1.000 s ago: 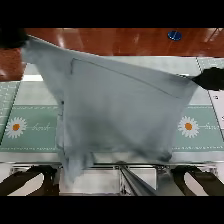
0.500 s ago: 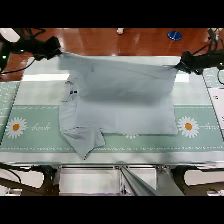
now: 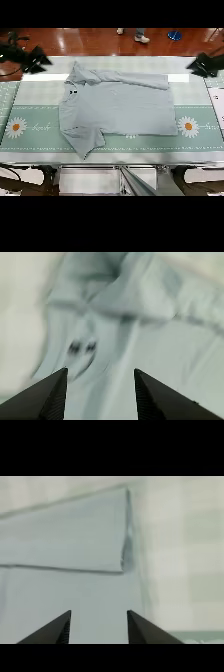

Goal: Fold the shirts.

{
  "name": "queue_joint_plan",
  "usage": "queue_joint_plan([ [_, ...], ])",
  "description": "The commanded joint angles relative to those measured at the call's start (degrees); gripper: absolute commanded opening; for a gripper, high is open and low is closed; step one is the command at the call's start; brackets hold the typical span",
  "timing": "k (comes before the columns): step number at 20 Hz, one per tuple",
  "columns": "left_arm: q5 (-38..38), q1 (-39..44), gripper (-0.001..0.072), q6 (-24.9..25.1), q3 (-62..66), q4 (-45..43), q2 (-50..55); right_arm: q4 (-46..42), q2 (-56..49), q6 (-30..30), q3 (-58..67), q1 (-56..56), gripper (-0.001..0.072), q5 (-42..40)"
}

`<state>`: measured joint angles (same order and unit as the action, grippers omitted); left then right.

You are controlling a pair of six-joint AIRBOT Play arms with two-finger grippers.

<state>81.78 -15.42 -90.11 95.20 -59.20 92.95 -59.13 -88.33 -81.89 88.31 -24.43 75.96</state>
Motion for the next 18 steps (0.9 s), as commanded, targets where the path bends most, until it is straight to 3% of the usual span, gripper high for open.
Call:
queue_joint_plan([
  [1,8.4,-7.0,0.0508,4.4,-15.6,-2.8,-11.0,0.7,11.3,2.3,-17.1,-6.9,0.041,-0.7],
  [3,2.4,-11.3,0.0507,4.4,-31.8,-1.5,-20.3,6.1,18.6,6.3,-32.0,-9.0,0.041,-4.4],
  [7,1.9,-18.8,0.0507,9.8,-53.4,8.2,-28.2,14.4,28.4,11.1,-49.2,-10.4,0.041,-6.6],
  [13,-4.6,-13.8,0.0507,6.8,-61.4,3.4,-28.5,19.6,32.5,11.5,-51.5,-10.4,0.041,-5.9],
  [18,-11.0,-6.5,0.0507,6.9,-61.8,6.8,-26.1,20.3,32.5,9.3,-49.6,-14.9,0.041,-6.3],
])
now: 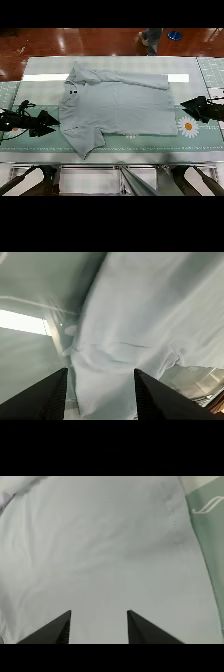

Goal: Fold the shirts.

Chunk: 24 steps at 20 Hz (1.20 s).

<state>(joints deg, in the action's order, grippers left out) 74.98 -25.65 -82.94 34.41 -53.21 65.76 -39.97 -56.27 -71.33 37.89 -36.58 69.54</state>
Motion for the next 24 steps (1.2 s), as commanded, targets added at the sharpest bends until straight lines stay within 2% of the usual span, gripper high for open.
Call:
queue_joint_plan([
  [1,-4.8,5.2,0.0507,-0.3,-1.0,0.8,2.4,1.1,0.4,-1.6,1.7,-5.3,0.041,1.4],
  [3,-5.8,7.4,0.0507,-0.3,-1.0,0.8,5.3,0.4,0.4,-1.5,2.5,-10.9,0.041,3.4],
  [5,-6.8,8.3,0.0507,-1.1,-1.0,0.8,7.7,-3.9,0.4,-1.8,2.5,-14.2,0.041,4.0],
  [10,-9.4,9.8,0.0501,-1.1,-0.7,4.9,9.0,-9.4,0.4,-2.7,0.6,-14.7,0.041,2.2],
  [11,-10.0,10.4,0.038,-1.1,-0.5,5.2,9.0,-11.1,0.3,-3.0,-0.4,-14.7,0.041,1.9],
  [12,-10.1,11.0,0.008,-1.0,-0.2,5.3,8.9,-13.5,0.4,-3.4,-1.7,-14.7,0.041,1.9],
  [13,-9.9,11.2,0.0018,0.0,0.3,5.3,8.9,-15.8,0.4,-4.1,-3.4,-14.7,0.041,1.8],
  [18,-8.7,11.4,0.0018,0.0,1.8,5.3,8.9,-16.6,-3.5,-6.2,-9.4,-12.2,0.041,1.6],
  [24,-8.5,11.4,0.0018,0.0,1.8,5.3,8.9,-13.1,-12.6,-3.4,-9.4,-1.2,0.041,1.7],
])
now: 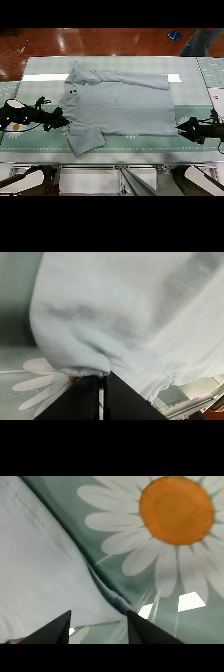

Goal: Fold the shirts.

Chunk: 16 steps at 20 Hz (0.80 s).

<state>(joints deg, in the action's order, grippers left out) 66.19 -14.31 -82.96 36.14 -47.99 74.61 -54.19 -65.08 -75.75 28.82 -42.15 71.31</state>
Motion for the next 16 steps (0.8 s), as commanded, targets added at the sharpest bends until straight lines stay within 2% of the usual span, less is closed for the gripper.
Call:
queue_joint_plan([
  [1,0.3,0.0,0.0018,0.0,0.1,0.1,0.0,2.8,-4.8,1.7,-0.4,5.4,0.041,-0.8],
  [4,0.3,0.0,0.0018,0.0,0.2,0.2,0.0,9.1,-6.7,3.6,0.7,8.7,0.0409,-3.2],
  [6,0.3,0.0,0.0018,0.0,1.2,0.6,0.0,9.5,-6.7,3.4,2.6,11.5,0.0393,-4.9],
  [7,0.3,0.0,0.0018,0.0,2.1,0.7,0.0,9.5,-6.7,2.9,3.8,13.0,0.0348,-5.8],
  [8,0.3,0.0,0.0018,0.0,3.2,0.7,0.0,9.8,-6.7,3.0,4.8,14.7,0.0142,-6.5],
  [9,0.7,0.0,0.0018,0.0,4.7,0.7,0.0,10.8,-6.6,4.2,5.7,16.2,0.0024,-6.5],
  [13,5.3,0.0,0.0018,0.2,15.8,4.2,-1.6,11.7,-5.0,5.3,17.1,19.2,0.0024,1.0],
  [16,5.3,0.0,0.0018,0.3,28.5,9.2,-5.3,11.6,0.1,2.5,30.8,19.0,0.0024,3.3],
])
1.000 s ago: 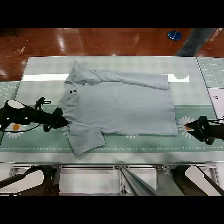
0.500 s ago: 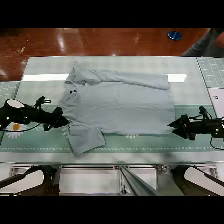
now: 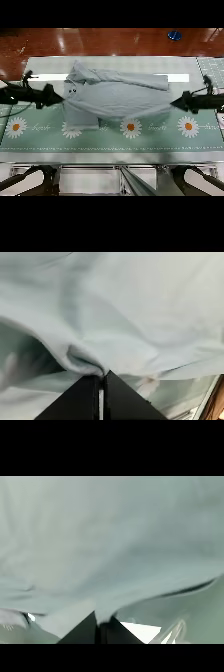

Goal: Fold the shirts.

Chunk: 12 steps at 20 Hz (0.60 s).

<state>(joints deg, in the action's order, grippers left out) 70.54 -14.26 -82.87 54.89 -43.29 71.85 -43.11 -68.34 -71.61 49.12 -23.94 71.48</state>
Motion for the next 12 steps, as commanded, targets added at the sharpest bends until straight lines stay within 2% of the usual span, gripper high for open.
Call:
queue_joint_plan([
  [1,0.8,-0.1,0.0018,0.2,14.3,6.1,-3.9,0.6,5.5,-2.3,15.8,0.7,0.0024,3.3],
  [4,-1.1,-0.1,0.0018,0.2,29.4,7.9,-8.9,0.7,11.9,-5.6,30.9,0.7,0.0024,3.0],
  [7,-1.8,-1.8,0.0018,1.3,41.4,7.4,-15.5,0.4,20.7,-6.0,39.2,0.7,0.0024,0.4],
  [9,-1.7,-5.0,0.0018,1.2,47.1,2.6,-21.4,-2.9,26.3,-6.6,43.1,0.7,0.0024,-0.8],
  [12,-1.2,-10.7,0.0018,1.2,49.2,-8.7,-31.1,-11.2,33.0,-9.6,47.5,0.7,0.0024,-1.8],
])
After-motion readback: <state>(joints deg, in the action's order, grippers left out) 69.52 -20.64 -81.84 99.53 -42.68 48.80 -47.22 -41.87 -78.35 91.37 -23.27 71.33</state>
